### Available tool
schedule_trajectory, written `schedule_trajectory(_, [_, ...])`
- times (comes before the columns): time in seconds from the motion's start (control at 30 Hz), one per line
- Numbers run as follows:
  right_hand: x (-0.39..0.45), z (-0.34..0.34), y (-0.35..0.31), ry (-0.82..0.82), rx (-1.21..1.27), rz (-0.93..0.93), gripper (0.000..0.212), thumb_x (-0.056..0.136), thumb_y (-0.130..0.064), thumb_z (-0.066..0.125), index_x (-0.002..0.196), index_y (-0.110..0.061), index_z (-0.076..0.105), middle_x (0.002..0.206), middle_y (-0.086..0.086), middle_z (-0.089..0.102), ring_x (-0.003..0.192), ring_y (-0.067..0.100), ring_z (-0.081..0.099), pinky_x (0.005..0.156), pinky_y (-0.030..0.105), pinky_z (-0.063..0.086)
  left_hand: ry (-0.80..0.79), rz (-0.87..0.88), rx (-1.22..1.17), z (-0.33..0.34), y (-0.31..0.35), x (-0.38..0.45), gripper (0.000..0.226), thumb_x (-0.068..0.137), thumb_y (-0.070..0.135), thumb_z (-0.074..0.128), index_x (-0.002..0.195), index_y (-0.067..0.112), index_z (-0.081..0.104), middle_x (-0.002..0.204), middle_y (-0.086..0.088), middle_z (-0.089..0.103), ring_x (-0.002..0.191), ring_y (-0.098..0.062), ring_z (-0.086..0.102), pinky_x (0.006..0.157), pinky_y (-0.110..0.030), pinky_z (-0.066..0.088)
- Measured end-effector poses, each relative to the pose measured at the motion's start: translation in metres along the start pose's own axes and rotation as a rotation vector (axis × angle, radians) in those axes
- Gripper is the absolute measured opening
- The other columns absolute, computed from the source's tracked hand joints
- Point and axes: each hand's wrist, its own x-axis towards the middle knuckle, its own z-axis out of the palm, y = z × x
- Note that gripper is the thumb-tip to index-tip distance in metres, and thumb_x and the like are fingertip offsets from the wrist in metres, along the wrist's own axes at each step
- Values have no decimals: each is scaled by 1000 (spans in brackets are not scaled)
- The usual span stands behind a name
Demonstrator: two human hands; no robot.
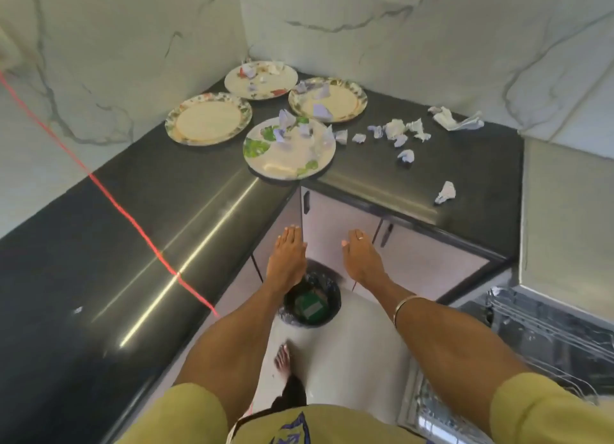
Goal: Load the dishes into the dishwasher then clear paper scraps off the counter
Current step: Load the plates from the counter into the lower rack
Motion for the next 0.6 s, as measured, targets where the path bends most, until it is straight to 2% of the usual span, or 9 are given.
schedule_trajectory(0.1, [48, -16, -15, 37, 21, 12, 44, 105, -27, 34, 139, 1, 42, 143, 18, 45, 133, 34, 42, 110, 41, 37, 97, 77, 24, -28, -5, 51, 37, 100, 5, 38, 134, -5, 48, 141, -21, 49, 135, -34, 42, 117, -38, 27])
schedule_trajectory(0.13, [63, -23, -19, 36, 22, 24, 48, 105, -27, 33, 143, 2, 38, 148, 20, 40, 138, 34, 37, 114, 41, 33, 121, 90, 27, -35, -7, 67, 35, 98, 3, 40, 130, -4, 52, 134, -20, 54, 130, -33, 47, 115, -37, 29])
schedule_trajectory(0.3, [131, -52, -38, 145, 34, 42, 42, 104, -23, 34, 136, 4, 43, 140, 23, 46, 131, 35, 44, 109, 43, 40, 198, 174, 3, -69, -15, 126, 40, 100, 10, 41, 137, -2, 49, 139, -18, 53, 134, -31, 45, 117, -37, 29])
schedule_trajectory(0.4, [160, -59, -41, 179, 18, 28, 39, 103, -21, 36, 133, 2, 45, 138, 22, 47, 128, 36, 45, 105, 42, 42, 194, 204, 7, -78, -21, 156, 31, 93, 4, 50, 122, -3, 59, 122, -18, 61, 118, -32, 54, 107, -37, 38])
schedule_trajectory(0.5, [194, -67, -42, 195, -7, 23, 34, 102, -17, 37, 129, 2, 47, 134, 21, 48, 124, 36, 47, 102, 44, 43, 187, 158, -5, -81, -26, 185, 18, 92, 6, 49, 103, 5, 63, 102, -14, 67, 97, -32, 63, 88, -40, 49])
schedule_trajectory(0.6, [228, -74, -43, 223, 26, 11, 37, 102, -13, 38, 136, 1, 45, 142, 20, 46, 132, 32, 44, 105, 37, 40, 159, 177, 72, -80, -22, 209, 22, 99, 12, 44, 103, 3, 64, 99, -15, 68, 91, -34, 64, 84, -43, 49])
